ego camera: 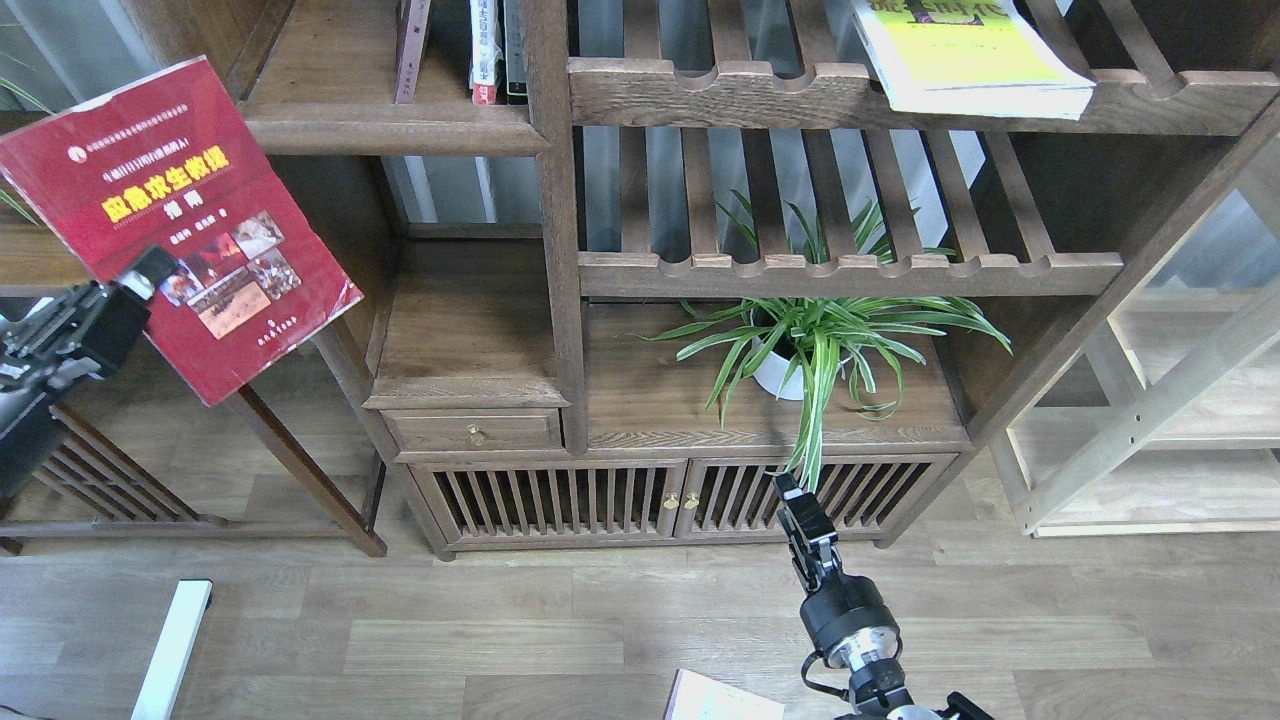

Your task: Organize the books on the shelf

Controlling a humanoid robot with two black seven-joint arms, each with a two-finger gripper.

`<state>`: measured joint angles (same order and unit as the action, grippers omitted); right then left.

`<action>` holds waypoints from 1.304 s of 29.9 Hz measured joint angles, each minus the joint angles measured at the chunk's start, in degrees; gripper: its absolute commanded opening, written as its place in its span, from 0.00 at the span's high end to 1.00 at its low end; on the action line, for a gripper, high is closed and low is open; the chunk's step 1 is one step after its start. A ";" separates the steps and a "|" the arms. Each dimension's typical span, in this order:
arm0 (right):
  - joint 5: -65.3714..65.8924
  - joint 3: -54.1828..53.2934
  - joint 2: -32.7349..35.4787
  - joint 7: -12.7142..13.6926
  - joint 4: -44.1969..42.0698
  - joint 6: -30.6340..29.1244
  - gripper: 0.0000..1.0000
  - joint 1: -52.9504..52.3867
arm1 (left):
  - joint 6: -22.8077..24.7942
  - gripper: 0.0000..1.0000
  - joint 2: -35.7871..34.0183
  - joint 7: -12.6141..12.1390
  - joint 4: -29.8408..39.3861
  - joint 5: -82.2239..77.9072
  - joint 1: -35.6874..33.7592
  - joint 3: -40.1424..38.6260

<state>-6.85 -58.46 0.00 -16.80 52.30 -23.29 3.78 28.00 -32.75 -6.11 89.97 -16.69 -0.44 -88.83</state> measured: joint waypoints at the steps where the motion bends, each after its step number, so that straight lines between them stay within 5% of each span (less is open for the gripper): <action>1: 0.00 0.03 0.00 0.00 0.00 0.00 0.36 0.00 | 0.00 0.95 0.08 -1.02 0.40 -0.02 -0.14 -0.58; 9: 0.00 0.32 0.00 0.00 0.09 -0.20 0.36 -0.09 | 0.00 0.94 0.56 -6.28 1.52 -0.02 -2.44 -3.26; 18: 0.00 0.52 0.00 0.07 0.09 -0.40 0.36 -0.09 | -0.35 0.93 2.50 -7.00 6.28 0.28 -3.14 -4.38; 34: 0.08 0.61 0.00 0.10 0.43 -1.14 0.36 -0.09 | -11.29 0.97 5.26 -9.64 9.00 0.05 -7.83 -3.66; 39: -0.06 0.88 0.00 0.10 0.43 -1.46 0.36 -0.17 | -15.87 0.97 5.24 -12.19 10.51 -1.75 -10.87 -3.47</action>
<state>-6.92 -57.58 0.00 -16.70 52.74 -24.76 3.60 12.13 -27.51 -18.30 100.48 -18.44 -11.31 -92.30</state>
